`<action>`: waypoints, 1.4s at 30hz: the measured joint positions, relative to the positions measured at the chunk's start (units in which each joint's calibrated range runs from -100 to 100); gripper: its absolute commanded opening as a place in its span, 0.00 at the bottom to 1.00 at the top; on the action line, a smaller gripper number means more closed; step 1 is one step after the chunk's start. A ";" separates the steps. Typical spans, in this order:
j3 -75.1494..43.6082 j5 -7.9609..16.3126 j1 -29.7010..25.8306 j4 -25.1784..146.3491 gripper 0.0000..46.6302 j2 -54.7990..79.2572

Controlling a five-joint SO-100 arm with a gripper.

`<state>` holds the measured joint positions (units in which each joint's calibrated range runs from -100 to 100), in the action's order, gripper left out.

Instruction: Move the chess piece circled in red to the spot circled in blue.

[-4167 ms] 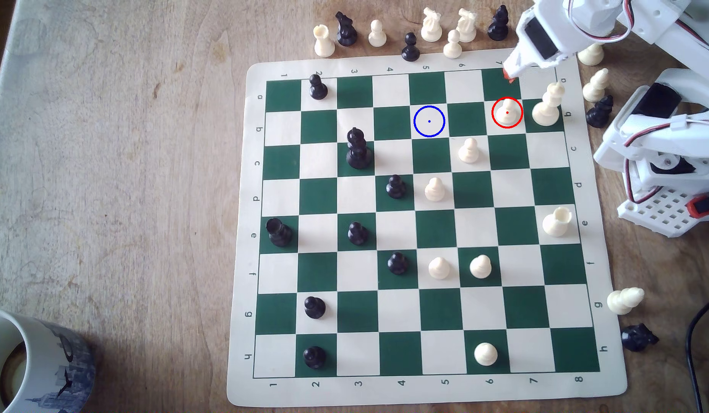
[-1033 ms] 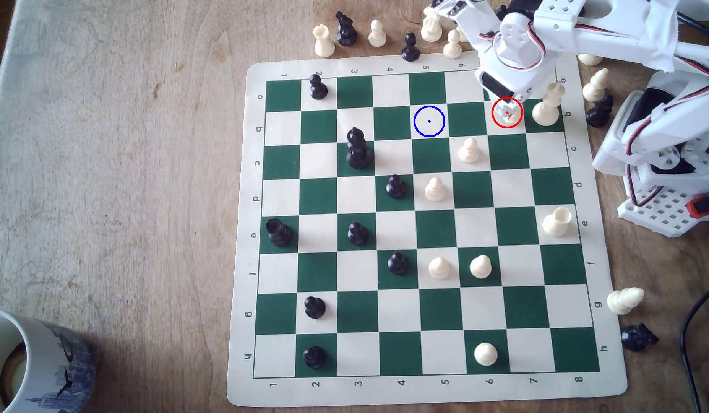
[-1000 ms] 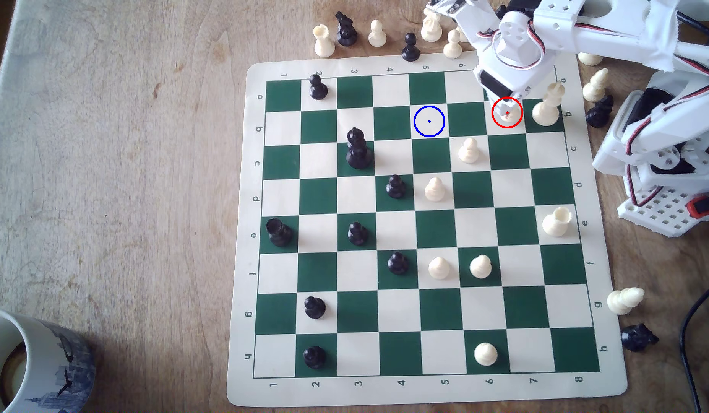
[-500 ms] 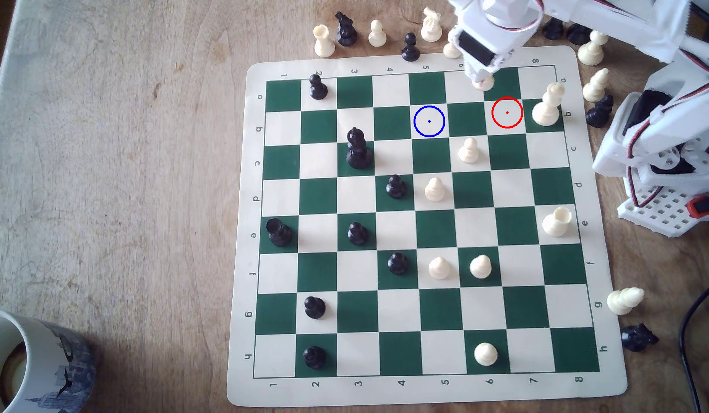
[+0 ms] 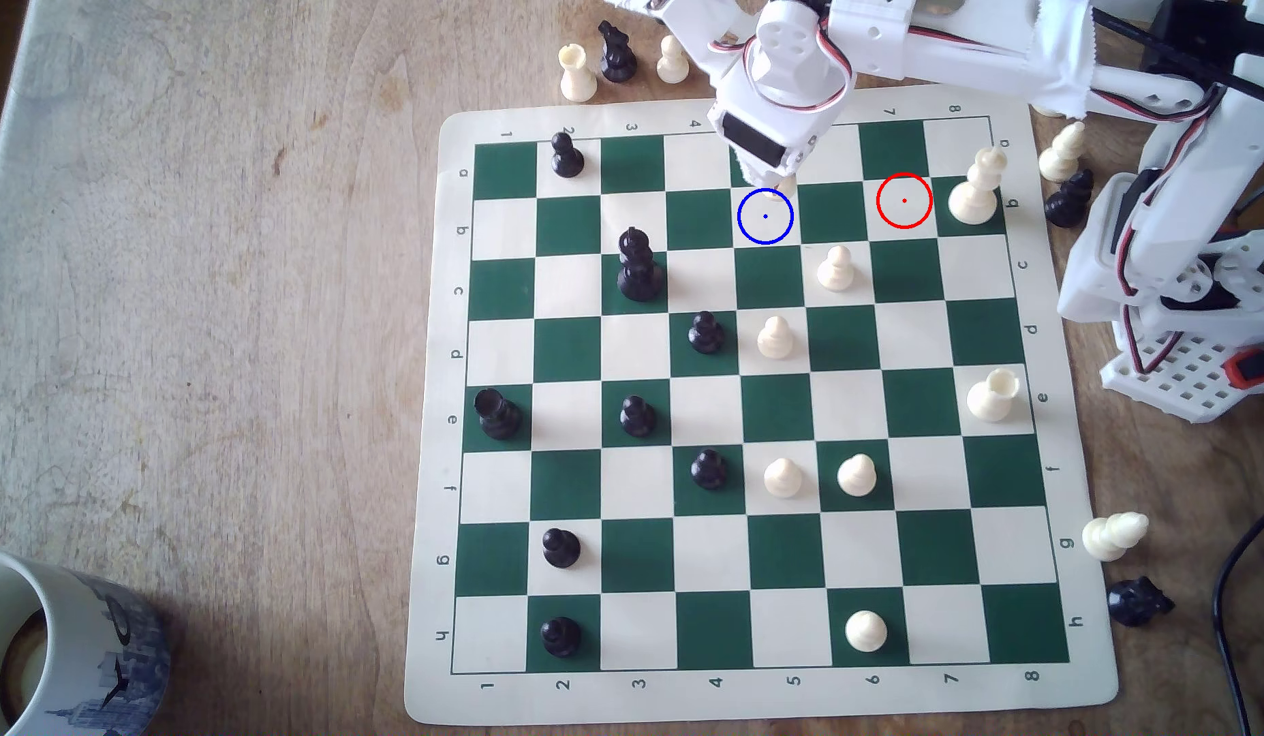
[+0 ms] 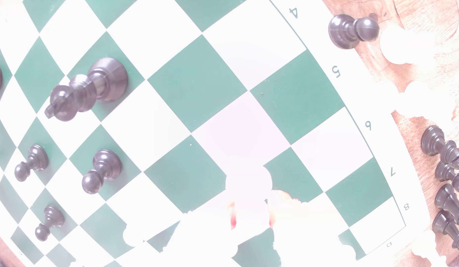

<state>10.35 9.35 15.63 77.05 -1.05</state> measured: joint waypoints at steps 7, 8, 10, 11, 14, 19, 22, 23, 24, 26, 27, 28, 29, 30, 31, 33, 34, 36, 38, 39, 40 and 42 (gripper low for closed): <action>0.00 0.54 -0.96 -3.19 0.00 4.52; 0.00 0.39 -0.96 -3.35 0.00 4.69; 0.00 0.54 -0.96 -4.06 0.00 5.95; 0.00 0.44 -0.96 -4.54 0.00 6.87; 0.00 0.49 -0.96 -5.26 0.00 8.04; 0.00 0.49 -0.96 -5.74 0.00 9.38; 0.00 0.49 -0.37 -6.22 0.00 9.38; 0.00 0.54 -0.22 -6.37 0.00 9.38; 0.00 0.54 -0.07 -6.45 0.00 9.38; 0.00 0.54 0.00 -6.45 0.00 9.47; 0.00 0.54 0.00 -6.45 0.00 9.72; 0.00 0.54 0.00 -6.45 0.00 10.05; 0.00 0.54 0.00 -6.45 0.00 10.47; 0.00 0.54 0.00 -6.45 0.00 10.47; 0.00 0.54 0.00 -6.45 0.00 10.47; 0.00 0.54 0.00 -6.45 0.00 10.47; 0.00 0.54 0.00 -6.45 0.00 10.47; 0.00 0.54 0.00 -6.45 0.00 10.47; 0.00 0.54 0.00 -6.69 0.00 10.47; 0.00 0.54 0.00 -7.17 0.00 10.47; 0.00 0.54 0.00 -7.41 0.00 10.47; 0.00 0.54 0.00 -7.97 0.00 10.47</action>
<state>10.35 9.89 15.63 69.08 9.43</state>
